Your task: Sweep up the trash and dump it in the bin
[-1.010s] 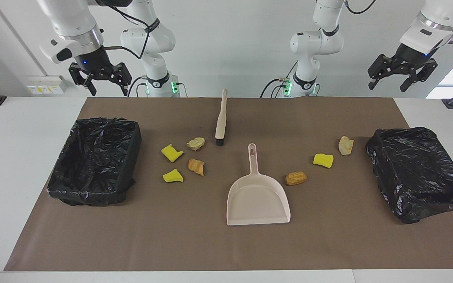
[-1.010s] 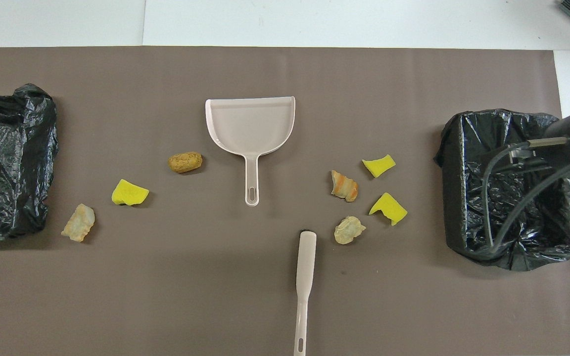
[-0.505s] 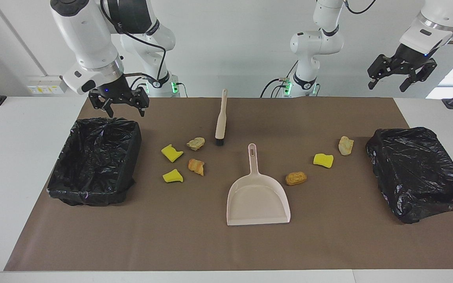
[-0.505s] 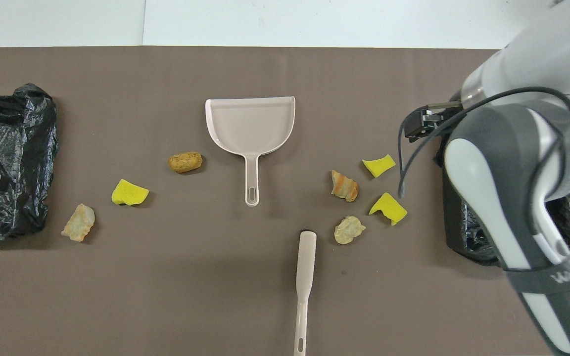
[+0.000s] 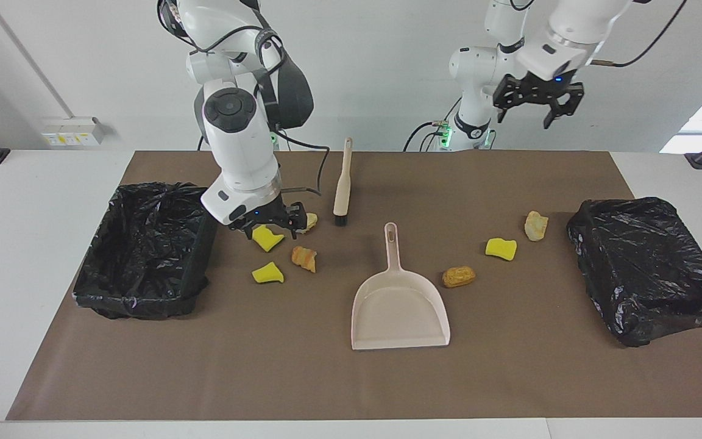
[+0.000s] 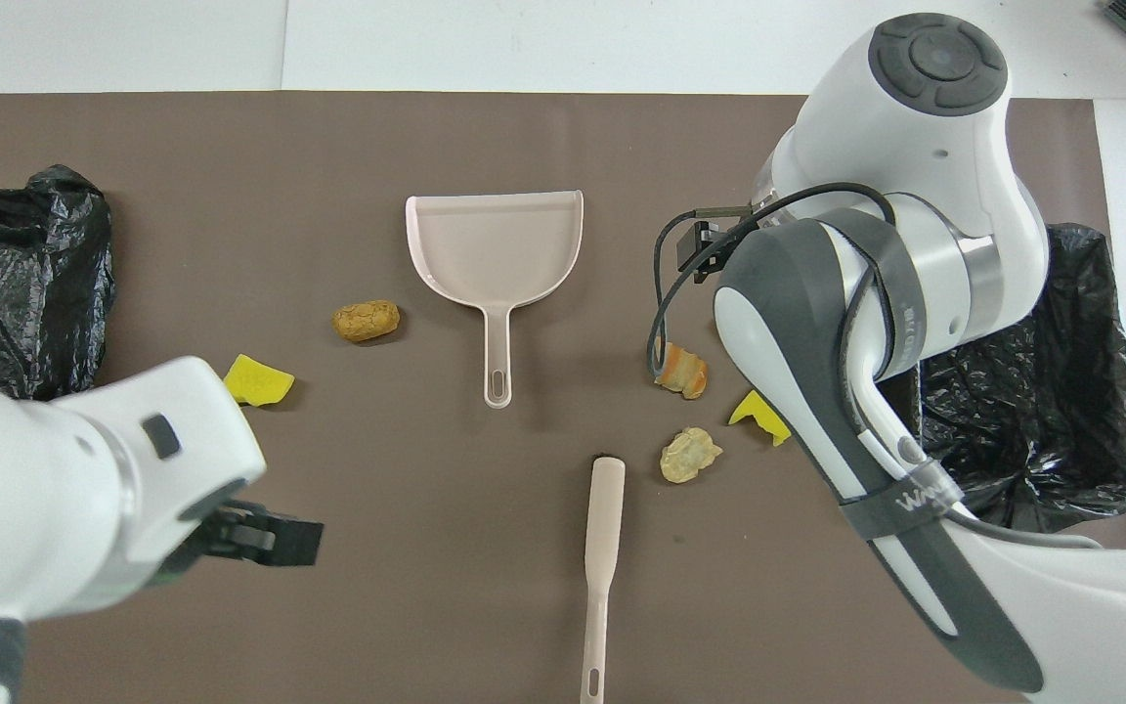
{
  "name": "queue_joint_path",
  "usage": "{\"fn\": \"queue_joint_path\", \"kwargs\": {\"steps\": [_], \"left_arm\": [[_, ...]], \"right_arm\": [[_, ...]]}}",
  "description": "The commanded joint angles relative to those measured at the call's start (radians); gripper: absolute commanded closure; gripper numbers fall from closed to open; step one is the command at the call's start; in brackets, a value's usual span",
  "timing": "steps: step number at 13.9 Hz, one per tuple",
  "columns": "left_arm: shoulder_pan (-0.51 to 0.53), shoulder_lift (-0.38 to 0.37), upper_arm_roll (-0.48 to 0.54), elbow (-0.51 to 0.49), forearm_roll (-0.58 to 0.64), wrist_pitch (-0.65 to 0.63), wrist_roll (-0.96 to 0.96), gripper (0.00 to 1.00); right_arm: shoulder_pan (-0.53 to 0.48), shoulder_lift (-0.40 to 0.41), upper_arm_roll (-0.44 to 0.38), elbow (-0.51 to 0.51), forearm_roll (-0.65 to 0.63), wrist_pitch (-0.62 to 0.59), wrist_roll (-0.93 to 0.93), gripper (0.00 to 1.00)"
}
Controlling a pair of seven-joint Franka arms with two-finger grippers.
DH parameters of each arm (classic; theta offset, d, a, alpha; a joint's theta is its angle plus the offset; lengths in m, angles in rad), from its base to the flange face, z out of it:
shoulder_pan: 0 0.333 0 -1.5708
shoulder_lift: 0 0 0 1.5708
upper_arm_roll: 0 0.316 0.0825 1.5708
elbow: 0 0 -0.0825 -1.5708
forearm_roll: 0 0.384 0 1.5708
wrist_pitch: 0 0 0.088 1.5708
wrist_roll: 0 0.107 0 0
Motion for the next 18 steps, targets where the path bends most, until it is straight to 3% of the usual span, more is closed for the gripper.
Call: {"fn": "queue_joint_path", "kwargs": {"steps": [1,5,9,11,18], "left_arm": [[-0.186,-0.086,0.022,-0.198,-0.01,0.134,-0.174,0.0],[-0.421,-0.053,0.022,-0.356,-0.01,0.425,-0.468,0.0],[-0.587,0.178,0.022,-0.353,-0.01,0.657,-0.762,0.0],[-0.616,0.265,0.021,-0.353,-0.01,0.738,-0.796,0.0],[-0.655,0.326,0.018,-0.358,-0.01,0.769,-0.807,0.0]], "right_arm": [[-0.007,0.012,0.003,0.021,0.025,0.031,0.016,0.0],[-0.012,0.009,0.003,0.001,0.016,0.042,0.01,0.0],[-0.014,0.006,0.003,-0.005,0.01,0.042,0.002,0.0],[-0.014,0.004,0.003,-0.011,0.01,0.047,0.002,0.0],[-0.012,0.001,0.003,-0.014,0.01,0.048,0.002,0.0]]}}
